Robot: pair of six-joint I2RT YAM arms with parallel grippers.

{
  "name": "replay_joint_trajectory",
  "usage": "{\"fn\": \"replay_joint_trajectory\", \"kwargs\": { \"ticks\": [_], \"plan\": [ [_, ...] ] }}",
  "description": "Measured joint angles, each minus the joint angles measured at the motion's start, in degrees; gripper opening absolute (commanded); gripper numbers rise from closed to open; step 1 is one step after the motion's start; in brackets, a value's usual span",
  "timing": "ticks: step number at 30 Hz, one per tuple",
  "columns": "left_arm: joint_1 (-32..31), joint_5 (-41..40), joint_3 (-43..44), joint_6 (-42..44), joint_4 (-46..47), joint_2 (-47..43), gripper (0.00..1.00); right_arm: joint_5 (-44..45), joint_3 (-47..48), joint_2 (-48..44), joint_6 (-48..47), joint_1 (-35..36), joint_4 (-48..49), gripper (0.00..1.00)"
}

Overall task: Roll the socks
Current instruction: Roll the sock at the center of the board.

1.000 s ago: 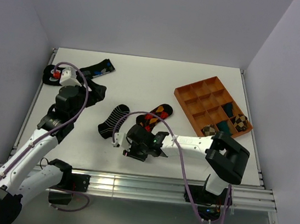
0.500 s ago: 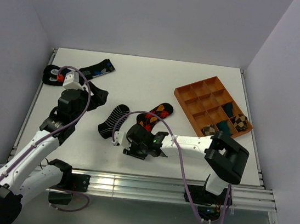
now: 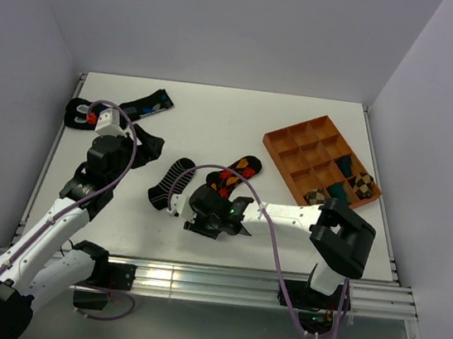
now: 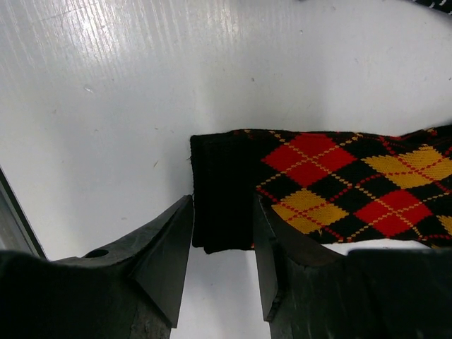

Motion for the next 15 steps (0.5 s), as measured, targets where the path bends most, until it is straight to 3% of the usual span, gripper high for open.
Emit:
{"fn": "replay_joint_trajectory", "kwargs": {
  "ticks": [15],
  "plan": [
    [0.04, 0.9, -1.25, 0.0, 0.66, 0.79, 0.77, -0.42, 0.07, 2.1, 0.0, 0.0, -1.05, 0.49]
  ]
}}
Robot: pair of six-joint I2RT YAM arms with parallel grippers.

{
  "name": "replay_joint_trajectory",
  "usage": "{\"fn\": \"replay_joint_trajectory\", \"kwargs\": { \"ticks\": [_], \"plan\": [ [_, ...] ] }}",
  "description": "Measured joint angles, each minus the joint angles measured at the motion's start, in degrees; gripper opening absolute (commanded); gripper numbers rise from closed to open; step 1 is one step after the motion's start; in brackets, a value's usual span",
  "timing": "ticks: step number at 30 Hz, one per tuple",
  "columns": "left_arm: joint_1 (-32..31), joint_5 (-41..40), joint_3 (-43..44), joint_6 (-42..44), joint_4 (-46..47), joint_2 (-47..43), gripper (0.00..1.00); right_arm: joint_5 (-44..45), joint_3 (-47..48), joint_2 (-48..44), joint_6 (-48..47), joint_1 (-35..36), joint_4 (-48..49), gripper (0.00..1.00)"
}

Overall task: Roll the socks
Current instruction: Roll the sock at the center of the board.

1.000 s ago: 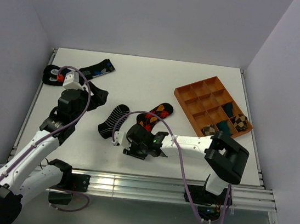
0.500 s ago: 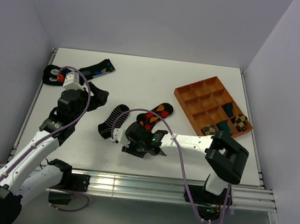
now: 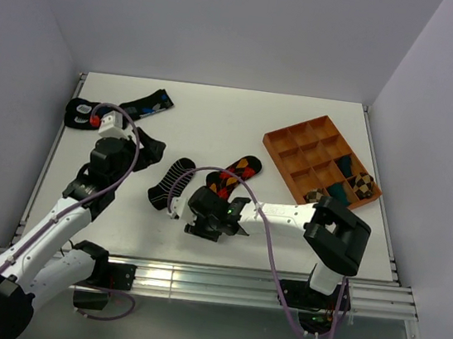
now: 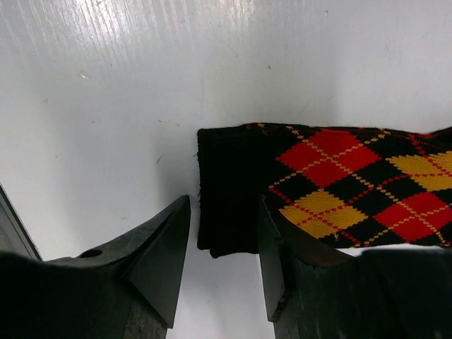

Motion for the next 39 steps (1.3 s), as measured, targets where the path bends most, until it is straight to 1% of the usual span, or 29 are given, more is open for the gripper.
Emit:
{"fn": "replay_joint_trajectory", "kwargs": {
  "ticks": [2, 3, 4, 5, 8, 9, 13, 15, 20, 25, 27, 29, 30, 34, 39],
  "plan": [
    [0.0, 0.26, -1.01, -0.04, 0.72, 0.31, 0.77, -0.17, 0.09, 0.07, -0.07, 0.0, 0.02, 0.49],
    [0.0, 0.37, -1.42, -0.04, 1.14, 0.46, 0.77, -0.31, 0.11, 0.15, -0.09, 0.0, 0.02, 0.46],
    [0.0, 0.55, -2.01, -0.07, 1.73, 0.63, 0.77, -0.46, 0.2, 0.22, -0.22, 0.0, 0.0, 0.41],
    [0.0, 0.76, -2.6, -0.11, 2.25, 0.76, 0.77, -0.59, 0.31, 0.35, -0.33, 0.0, 0.0, 0.33],
    [0.0, 1.38, -4.35, -0.28, 3.69, 0.9, 0.77, -1.31, 0.52, 0.59, -0.96, -0.02, -0.07, 0.26],
    [0.0, 1.55, -4.92, -0.33, 4.15, 0.9, 0.76, -1.73, 0.66, 0.68, -1.25, -0.09, -0.11, 0.21],
    [0.0, 2.08, -6.91, -0.55, 6.67, 0.85, 0.73, -5.27, 1.01, 0.7, -2.38, -1.55, -0.7, 0.19],
    [0.0, 2.29, -8.37, -0.68, 8.26, 0.7, 0.7, -9.05, 1.49, 0.68, -3.21, -3.34, -2.03, 0.19],
    [-0.02, 3.19, -14.53, -1.07, 12.94, -2.08, 0.6, -20.48, 3.96, 0.74, -6.23, -10.58, -8.46, 0.17],
    [-1.36, 4.55, -21.33, -0.61, 20.09, -4.57, 0.49, -33.46, 11.56, 4.39, -11.56, -18.25, -18.51, 0.16],
    [-3.13, 5.01, -23.63, 0.17, 23.93, -4.76, 0.44, -37.48, 15.06, 7.28, -14.01, -19.82, -22.58, 0.15],
    [-4.87, 5.27, -25.46, 1.14, 27.96, -4.72, 0.42, -41.83, 18.93, 11.13, -17.25, -20.68, -27.82, 0.15],
    [-5.77, 5.66, -26.53, 1.57, 30.4, -4.7, 0.4, -43.89, 20.94, 13.31, -19.17, -20.87, -31.06, 0.15],
    [-7.89, 7.72, -30.4, 3.15, 38.95, -3.04, 0.39, -49.33, 26.62, 20.65, -24.68, -21.55, -41.11, 0.15],
    [-11.41, 11.76, -32.17, 6.64, 48.5, 2.16, 0.4, -53.68, 29.88, 26.03, -29.27, -23.41, -50.38, 0.15]
  ]
}}
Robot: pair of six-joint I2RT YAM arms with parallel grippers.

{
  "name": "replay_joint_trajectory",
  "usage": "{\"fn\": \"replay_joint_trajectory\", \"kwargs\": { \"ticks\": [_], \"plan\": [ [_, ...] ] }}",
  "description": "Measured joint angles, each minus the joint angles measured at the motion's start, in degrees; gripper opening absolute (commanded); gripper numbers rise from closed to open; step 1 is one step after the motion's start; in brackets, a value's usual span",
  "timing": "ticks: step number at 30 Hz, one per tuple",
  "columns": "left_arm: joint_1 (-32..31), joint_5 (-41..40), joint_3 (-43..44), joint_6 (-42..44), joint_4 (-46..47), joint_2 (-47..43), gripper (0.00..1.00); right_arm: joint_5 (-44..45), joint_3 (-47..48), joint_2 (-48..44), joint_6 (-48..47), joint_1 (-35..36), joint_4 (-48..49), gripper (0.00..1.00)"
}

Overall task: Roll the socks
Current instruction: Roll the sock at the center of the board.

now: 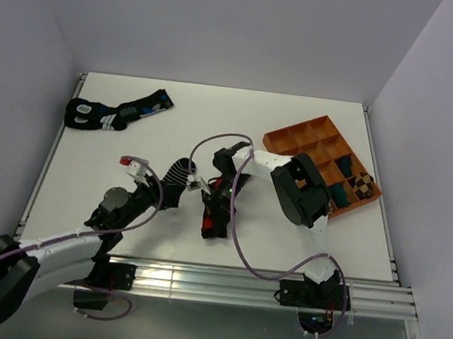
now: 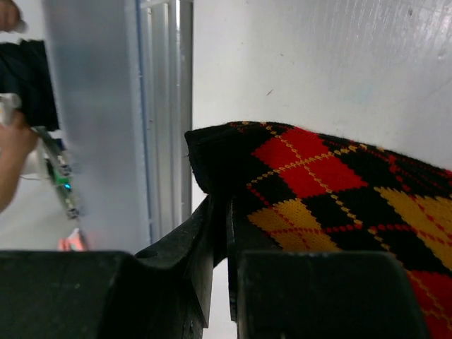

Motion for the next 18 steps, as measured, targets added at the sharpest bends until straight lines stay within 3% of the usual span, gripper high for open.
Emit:
{"fn": "replay_joint_trajectory", "kwargs": {
  "ticks": [2, 10, 18],
  "plan": [
    [-2.14, 2.01, 0.09, 1.44, 4.17, 3.45, 0.4, -1.31, 1.2, 0.85, -0.92, -1.01, -2.54, 0.15],
    [-9.79, 6.21, 0.96, 5.38, 12.55, 16.9, 0.54, -4.72, 6.03, 3.43, -2.05, -4.11, -8.15, 0.15],
    [-12.61, 10.27, 3.76, 7.17, 16.98, 24.04, 0.66, -4.98, 6.84, 4.94, -2.03, -4.63, -9.27, 0.15]
  ]
}}
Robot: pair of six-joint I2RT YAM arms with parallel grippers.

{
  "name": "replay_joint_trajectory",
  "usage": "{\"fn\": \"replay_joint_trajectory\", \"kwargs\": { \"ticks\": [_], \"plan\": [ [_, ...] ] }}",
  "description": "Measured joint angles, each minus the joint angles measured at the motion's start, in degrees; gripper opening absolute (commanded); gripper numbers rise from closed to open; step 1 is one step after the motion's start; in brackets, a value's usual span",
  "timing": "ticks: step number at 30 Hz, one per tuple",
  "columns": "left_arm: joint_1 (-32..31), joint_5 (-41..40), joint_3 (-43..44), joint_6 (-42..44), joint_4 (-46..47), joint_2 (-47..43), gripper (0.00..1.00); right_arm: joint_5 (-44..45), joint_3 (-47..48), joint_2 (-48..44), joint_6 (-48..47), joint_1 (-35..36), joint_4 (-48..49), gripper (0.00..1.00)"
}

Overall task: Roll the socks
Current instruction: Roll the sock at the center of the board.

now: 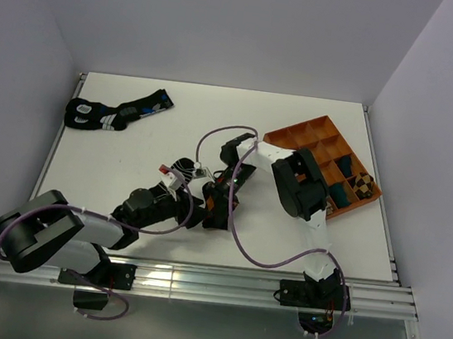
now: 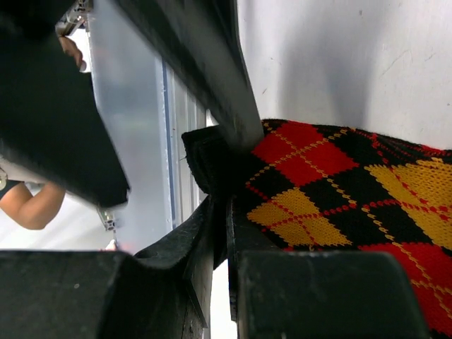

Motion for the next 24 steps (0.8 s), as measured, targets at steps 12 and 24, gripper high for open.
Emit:
{"fn": "replay_joint_trajectory", "kwargs": {
  "ticks": [12, 24],
  "plan": [
    [-0.26, 8.07, 1.33, 0.44, 6.16, 7.98, 0.66, -0.5, 0.79, 0.44, 0.02, 0.0, -0.35, 0.14],
    [-0.28, 9.79, 0.9, 0.15, 7.76, 10.32, 0.67, -0.55, 1.11, 0.44, -0.74, 0.0, -0.46, 0.13]
  ]
}}
